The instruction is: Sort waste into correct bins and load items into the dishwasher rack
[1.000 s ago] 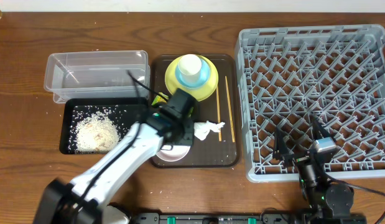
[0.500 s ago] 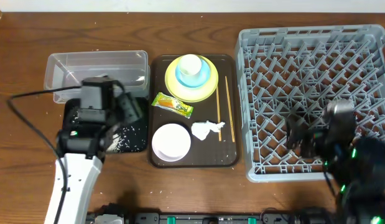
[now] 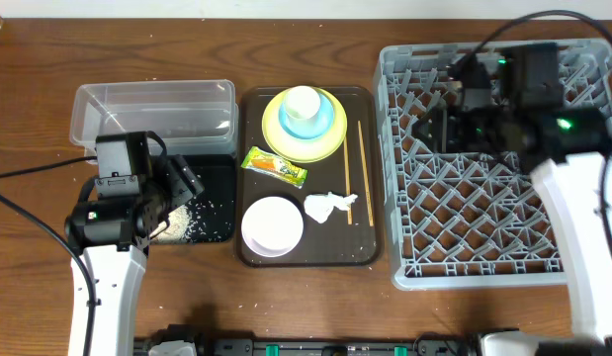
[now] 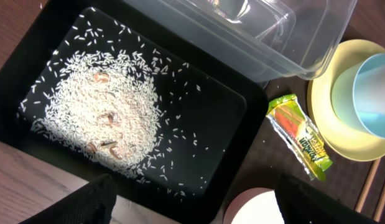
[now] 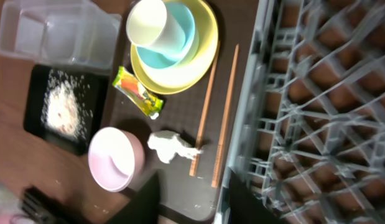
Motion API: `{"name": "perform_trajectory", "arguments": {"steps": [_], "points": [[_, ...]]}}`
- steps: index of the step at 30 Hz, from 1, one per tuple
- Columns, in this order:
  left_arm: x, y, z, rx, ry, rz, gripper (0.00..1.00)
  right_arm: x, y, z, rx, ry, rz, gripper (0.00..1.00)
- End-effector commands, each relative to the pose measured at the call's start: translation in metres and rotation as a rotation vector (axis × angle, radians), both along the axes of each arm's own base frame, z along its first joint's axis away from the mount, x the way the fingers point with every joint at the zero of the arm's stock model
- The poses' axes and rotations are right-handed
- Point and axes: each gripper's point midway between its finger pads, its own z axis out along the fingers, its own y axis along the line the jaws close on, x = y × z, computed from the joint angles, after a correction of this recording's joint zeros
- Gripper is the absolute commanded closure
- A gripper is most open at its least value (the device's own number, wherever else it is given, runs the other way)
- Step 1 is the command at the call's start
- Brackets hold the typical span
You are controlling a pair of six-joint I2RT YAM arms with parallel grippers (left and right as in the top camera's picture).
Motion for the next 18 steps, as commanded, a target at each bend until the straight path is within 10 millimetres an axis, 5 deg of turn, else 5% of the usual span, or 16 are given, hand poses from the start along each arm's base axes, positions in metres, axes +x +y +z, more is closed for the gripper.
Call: {"name": "perform_trajectory", "arguments": {"steps": [1, 6, 18], "points": [[0.001, 0.004, 0.005, 0.016, -0.012, 0.012, 0.14, 0.003, 0.026, -0.019, -0.02, 0.076, -0.017, 0.86], [0.001, 0.004, 0.005, 0.016, -0.012, 0.012, 0.12, 0.011, 0.043, -0.066, -0.224, 0.116, -0.067, 0.92], [0.001, 0.004, 0.005, 0.016, -0.012, 0.012, 0.09, 0.026, 0.076, -0.141, -0.47, 0.104, -0.133, 0.87]]}}
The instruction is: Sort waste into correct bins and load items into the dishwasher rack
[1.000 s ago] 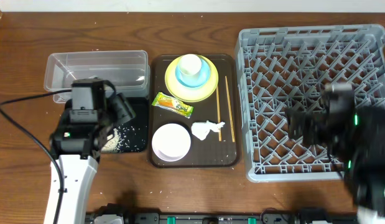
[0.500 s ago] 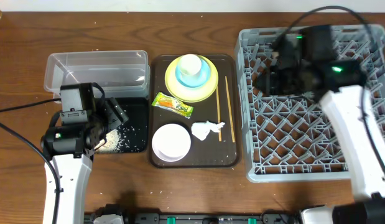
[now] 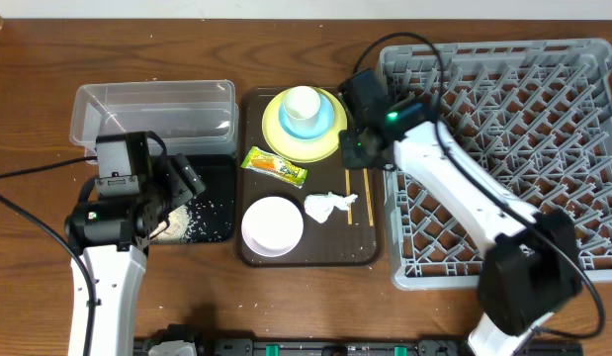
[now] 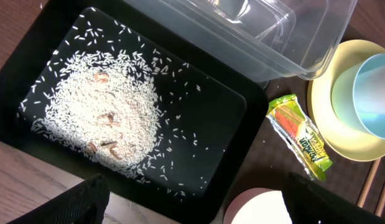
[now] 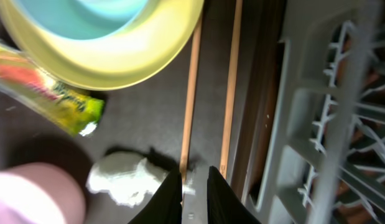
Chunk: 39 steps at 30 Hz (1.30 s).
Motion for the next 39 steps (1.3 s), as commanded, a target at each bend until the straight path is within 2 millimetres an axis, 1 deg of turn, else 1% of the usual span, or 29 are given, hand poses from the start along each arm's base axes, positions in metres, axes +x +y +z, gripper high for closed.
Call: {"name": "perform_trajectory", "arguments": {"steps": [1, 4, 9, 17, 21, 27, 31, 32, 33, 35, 39], "points": [[0.001, 0.004, 0.005, 0.016, -0.012, 0.012, 0.09, 0.014, -0.003, -0.015, -0.071, -0.032, -0.056, 0.86], [0.001, 0.004, 0.005, 0.016, -0.012, 0.012, 0.08, 0.018, 0.003, -0.036, -0.067, -0.008, -0.05, 0.86], [0.001, 0.004, 0.005, 0.016, -0.012, 0.012, 0.08, 0.022, 0.01, -0.061, -0.059, 0.02, -0.043, 0.85], [0.001, 0.004, 0.005, 0.016, -0.012, 0.012, 0.07, 0.025, 0.018, -0.079, -0.062, 0.022, -0.033, 0.82], [0.001, 0.004, 0.005, 0.016, -0.012, 0.012, 0.07, 0.025, 0.019, -0.091, -0.071, 0.036, -0.032, 0.73], [0.001, 0.004, 0.005, 0.016, -0.012, 0.012, 0.07, 0.024, 0.018, -0.105, -0.085, 0.057, -0.031, 0.73], [0.001, 0.004, 0.005, 0.016, -0.012, 0.012, 0.07, 0.024, 0.018, -0.107, -0.086, 0.06, -0.031, 0.78], [0.001, 0.004, 0.005, 0.016, -0.012, 0.012, 0.07, 0.024, 0.018, -0.107, -0.086, 0.06, -0.031, 0.81], [0.001, 0.004, 0.005, 0.016, -0.012, 0.012, 0.07, 0.024, 0.018, -0.107, -0.086, 0.06, -0.034, 0.88], [0.001, 0.004, 0.005, 0.016, -0.012, 0.012, 0.07, 0.023, 0.017, -0.107, -0.082, 0.063, -0.05, 0.99], [0.001, 0.004, 0.005, 0.016, -0.012, 0.012, 0.07, 0.026, 0.019, -0.098, -0.071, 0.05, -0.06, 0.99]]}}
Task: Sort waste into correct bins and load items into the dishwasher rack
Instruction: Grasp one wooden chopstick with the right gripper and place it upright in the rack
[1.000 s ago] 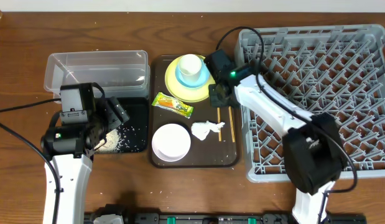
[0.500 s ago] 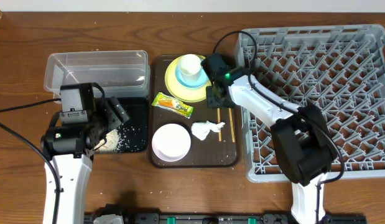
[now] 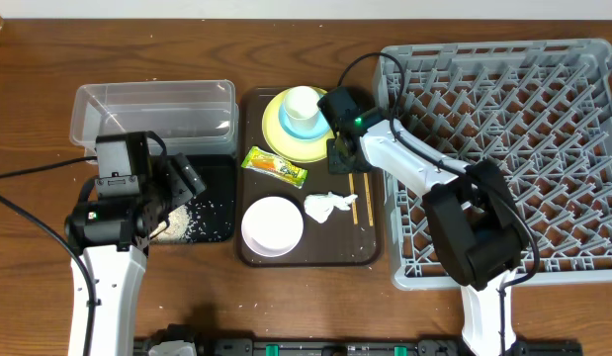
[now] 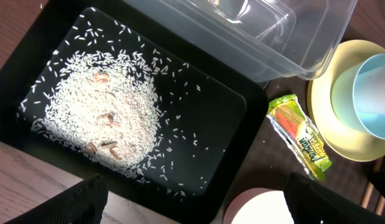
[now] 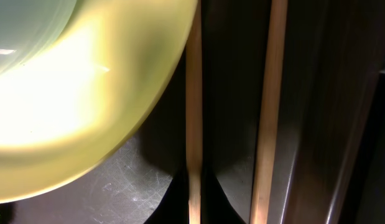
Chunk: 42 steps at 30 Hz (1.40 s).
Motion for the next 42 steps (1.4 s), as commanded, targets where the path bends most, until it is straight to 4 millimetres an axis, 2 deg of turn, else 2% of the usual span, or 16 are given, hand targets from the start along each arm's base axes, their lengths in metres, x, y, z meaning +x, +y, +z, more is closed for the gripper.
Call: {"name": "perform_trajectory", "arguments": {"steps": [1, 4, 8, 11, 14, 17, 20, 23, 27, 31, 42], "points": [[0.001, 0.004, 0.005, 0.016, -0.012, 0.012, 0.07, 0.001, 0.008, 0.007, 0.005, -0.016, -0.005, 0.99], [0.001, 0.004, 0.005, 0.016, -0.012, 0.012, 0.07, 0.009, 0.009, 0.033, 0.033, -0.066, -0.012, 0.99], [0.001, 0.004, 0.005, 0.016, -0.012, 0.012, 0.07, 0.018, 0.008, 0.083, 0.091, -0.163, -0.019, 0.99], [0.001, 0.004, 0.005, 0.016, -0.012, 0.012, 0.07, 0.019, 0.001, 0.119, 0.103, -0.229, -0.001, 0.99], [0.001, 0.004, 0.005, 0.016, -0.012, 0.012, 0.07, 0.016, -0.019, 0.15, 0.058, -0.288, 0.026, 0.99], [0.001, 0.004, 0.005, 0.016, -0.012, 0.012, 0.07, 0.012, -0.052, 0.175, -0.035, -0.333, 0.013, 0.99], [0.001, 0.004, 0.005, 0.016, -0.012, 0.012, 0.07, 0.008, -0.085, 0.192, -0.114, -0.354, -0.034, 0.99], [0.001, 0.004, 0.005, 0.016, -0.012, 0.012, 0.07, 0.007, -0.108, 0.196, -0.154, -0.34, -0.021, 0.99], [0.001, 0.004, 0.005, 0.016, -0.012, 0.012, 0.07, 0.007, -0.132, 0.187, -0.176, -0.296, -0.042, 0.99], [0.001, 0.004, 0.005, 0.016, -0.012, 0.012, 0.07, 0.007, -0.138, 0.171, -0.141, -0.243, -0.022, 0.99], [0.001, 0.004, 0.005, 0.016, -0.012, 0.012, 0.07, 0.011, -0.152, 0.14, -0.182, -0.161, -0.006, 0.97]]}}
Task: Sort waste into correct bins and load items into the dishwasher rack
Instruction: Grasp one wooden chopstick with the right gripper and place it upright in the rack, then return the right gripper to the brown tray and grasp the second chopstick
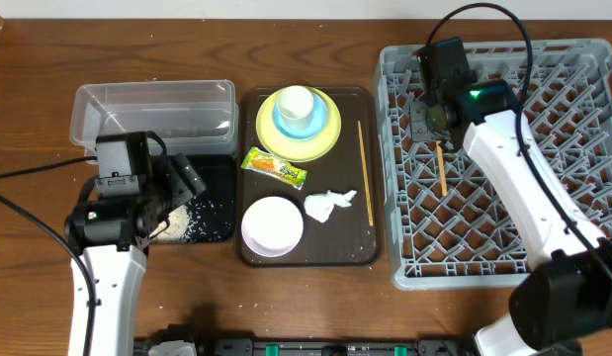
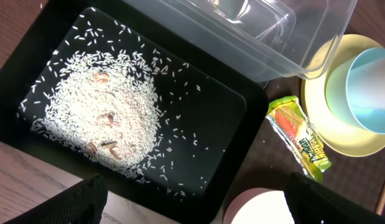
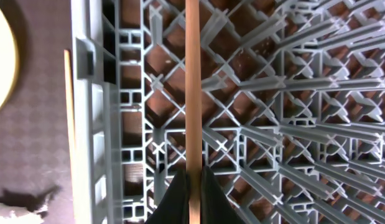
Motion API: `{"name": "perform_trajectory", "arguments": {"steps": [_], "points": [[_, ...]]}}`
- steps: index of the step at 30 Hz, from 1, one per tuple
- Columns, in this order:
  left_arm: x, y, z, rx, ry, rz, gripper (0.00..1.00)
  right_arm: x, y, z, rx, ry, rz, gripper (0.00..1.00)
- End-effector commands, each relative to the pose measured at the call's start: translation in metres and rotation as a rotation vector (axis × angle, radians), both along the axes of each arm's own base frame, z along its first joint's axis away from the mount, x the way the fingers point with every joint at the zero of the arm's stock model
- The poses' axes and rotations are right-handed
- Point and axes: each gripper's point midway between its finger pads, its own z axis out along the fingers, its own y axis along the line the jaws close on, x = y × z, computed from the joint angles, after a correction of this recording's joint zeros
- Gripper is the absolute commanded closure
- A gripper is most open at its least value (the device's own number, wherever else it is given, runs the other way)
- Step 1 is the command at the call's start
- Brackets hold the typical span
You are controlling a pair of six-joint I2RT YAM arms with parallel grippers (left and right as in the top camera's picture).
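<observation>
My right gripper (image 3: 193,186) is shut on a wooden chopstick (image 3: 192,87), which hangs over the left part of the grey dishwasher rack (image 1: 582,259); the chopstick (image 1: 441,168) shows below the gripper (image 1: 431,117) in the overhead view. A second chopstick (image 1: 366,173) lies on the brown tray (image 1: 248,255). On the tray also sit a cup (image 1: 295,102) in a blue bowl on a yellow plate (image 1: 325,138), a green wrapper (image 1: 274,166), a crumpled napkin (image 1: 328,205) and a pink bowl (image 1: 272,224). My left gripper (image 2: 192,211) hangs open over the black bin (image 2: 204,118) of rice.
A clear plastic bin (image 1: 152,111) stands behind the black bin (image 1: 215,198) at the left. Loose rice grains lie in the black bin. The rack (image 3: 292,124) fills the table's right side, its left wall next to the tray's right edge.
My right gripper was down on the tray at one of the two chopsticks. It is now over the rack's left part, shut on that chopstick. One chopstick is left on the tray. The left arm is unmoved.
My right gripper was over the back of the rack. Then it was above the chopsticks on the tray, then low with its fingers around one of them. Now it holds that chopstick over the rack. My left gripper stayed open over the black bin throughout.
</observation>
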Motion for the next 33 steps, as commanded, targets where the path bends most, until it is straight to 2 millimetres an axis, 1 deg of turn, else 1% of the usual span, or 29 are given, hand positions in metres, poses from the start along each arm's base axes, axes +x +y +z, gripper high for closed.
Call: {"name": "perform_trajectory", "arguments": {"steps": [1, 5, 10, 14, 16, 18, 22, 27, 33], "points": [[0.001, 0.004, 0.005, 0.016, -0.012, 0.012, 0.07, 0.0, -0.006, -0.015, -0.017, 0.044, 0.01, 0.96], [0.001, 0.004, 0.005, 0.016, -0.012, 0.012, 0.07, -0.001, -0.006, -0.024, -0.023, 0.068, 0.01, 0.91], [0.001, 0.004, 0.005, 0.016, -0.012, 0.012, 0.07, -0.002, -0.006, -0.026, -0.026, 0.078, 0.01, 0.76], [0.001, 0.004, 0.005, 0.016, -0.012, 0.012, 0.07, -0.002, -0.003, -0.027, 0.001, 0.08, -0.004, 0.75], [0.001, 0.004, 0.005, 0.016, -0.012, 0.012, 0.07, -0.004, 0.009, -0.029, 0.083, 0.088, -0.035, 0.75], [0.001, 0.004, 0.005, 0.016, -0.012, 0.012, 0.07, -0.008, 0.031, -0.03, 0.208, 0.113, -0.051, 0.76], [0.001, 0.004, 0.005, 0.016, -0.012, 0.012, 0.07, -0.014, 0.07, -0.028, 0.317, 0.129, 0.035, 0.77], [0.001, 0.004, 0.005, 0.016, -0.012, 0.012, 0.07, -0.021, 0.112, -0.024, 0.313, 0.102, 0.141, 0.76], [0.001, 0.004, 0.005, 0.016, -0.012, 0.012, 0.07, -0.028, 0.145, -0.025, 0.217, 0.036, 0.223, 0.76]]}}
